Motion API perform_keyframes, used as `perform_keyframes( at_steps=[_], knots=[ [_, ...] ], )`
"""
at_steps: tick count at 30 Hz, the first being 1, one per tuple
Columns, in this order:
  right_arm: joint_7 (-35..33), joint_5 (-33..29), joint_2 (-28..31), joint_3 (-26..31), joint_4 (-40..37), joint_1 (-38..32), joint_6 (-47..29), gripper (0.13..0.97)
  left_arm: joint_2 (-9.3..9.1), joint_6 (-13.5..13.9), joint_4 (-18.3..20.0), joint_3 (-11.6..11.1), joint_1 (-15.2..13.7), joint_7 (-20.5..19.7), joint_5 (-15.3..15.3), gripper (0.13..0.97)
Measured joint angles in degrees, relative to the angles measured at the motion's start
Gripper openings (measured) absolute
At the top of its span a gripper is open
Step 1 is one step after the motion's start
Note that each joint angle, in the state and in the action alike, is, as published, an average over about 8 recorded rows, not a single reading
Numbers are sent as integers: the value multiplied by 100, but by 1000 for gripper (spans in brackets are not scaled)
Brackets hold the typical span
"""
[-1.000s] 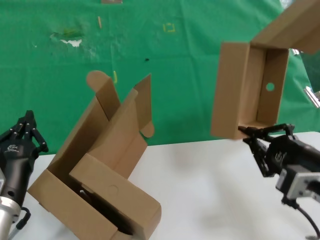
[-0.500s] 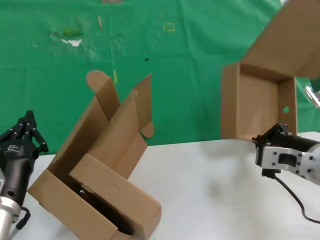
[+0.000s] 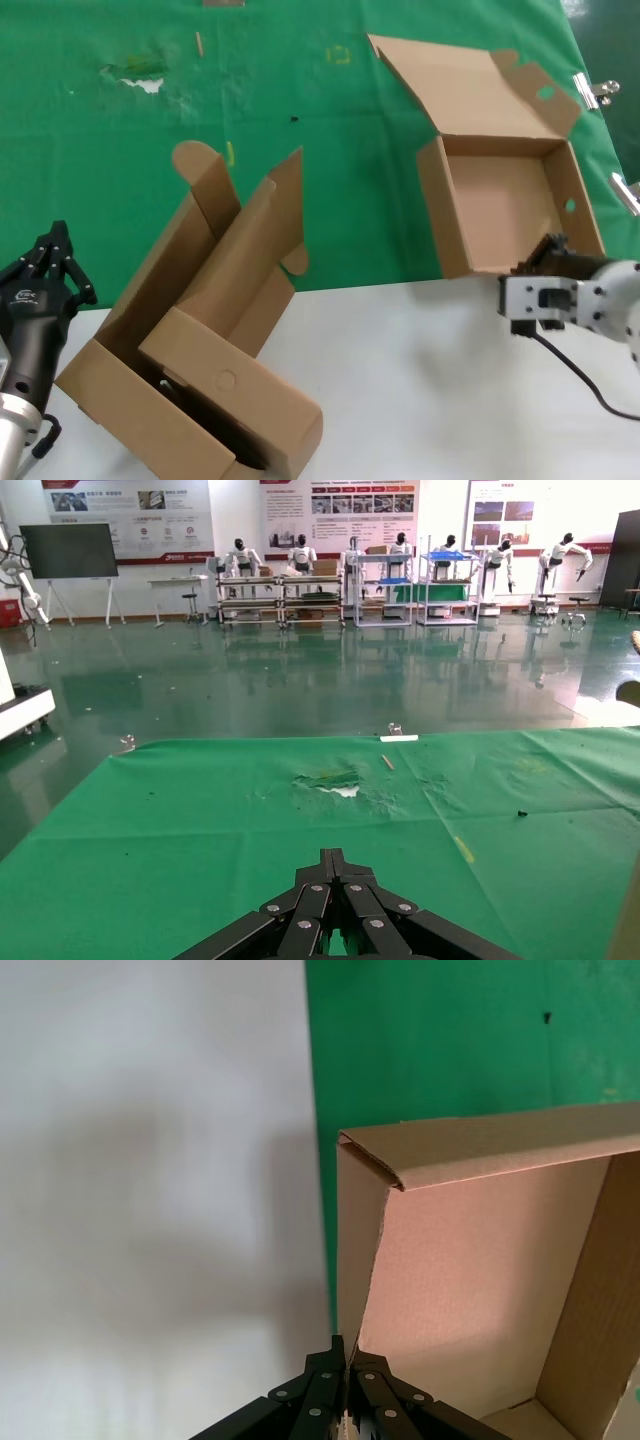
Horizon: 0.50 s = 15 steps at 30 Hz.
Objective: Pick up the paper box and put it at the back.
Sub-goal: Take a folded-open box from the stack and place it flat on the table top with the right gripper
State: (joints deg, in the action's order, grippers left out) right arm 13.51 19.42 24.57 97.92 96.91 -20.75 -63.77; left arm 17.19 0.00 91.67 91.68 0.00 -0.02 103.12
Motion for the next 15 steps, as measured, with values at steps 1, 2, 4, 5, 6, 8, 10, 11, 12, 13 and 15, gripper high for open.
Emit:
perform_keyframes(
  at_steps=[1,2,4,5,6,8,10,11,12,13,15],
  knots=[
    [15,-85,-27,46,-39,-39,40,137,0,0,0,0,0,0,0,140],
    [28,-177,-59,92,-85,-77,86,137,0,0,0,0,0,0,0,140],
    [50,-351,-130,178,-179,-145,179,137,0,0,0,0,0,0,0,140],
    [61,-428,-168,217,-225,-173,220,137,0,0,0,0,0,0,0,140],
    [73,-499,-207,253,-272,-200,258,137,0,0,0,0,0,0,0,140],
    [103,-621,-291,317,-372,-247,325,137,0,0,0,0,0,0,0,140],
    [139,-730,-380,373,-485,-290,386,137,0,0,0,0,0,0,0,140],
    [159,-780,-426,397,-546,-310,415,138,0,0,0,0,0,0,0,140],
    [180,-829,-472,419,-610,-329,446,139,0,0,0,0,0,0,0,140],
    [200,-876,-517,440,-677,-349,477,140,0,0,0,0,0,0,0,140],
    [236,-967,-605,480,-811,-388,542,141,0,0,0,0,0,0,0,140]
  ],
)
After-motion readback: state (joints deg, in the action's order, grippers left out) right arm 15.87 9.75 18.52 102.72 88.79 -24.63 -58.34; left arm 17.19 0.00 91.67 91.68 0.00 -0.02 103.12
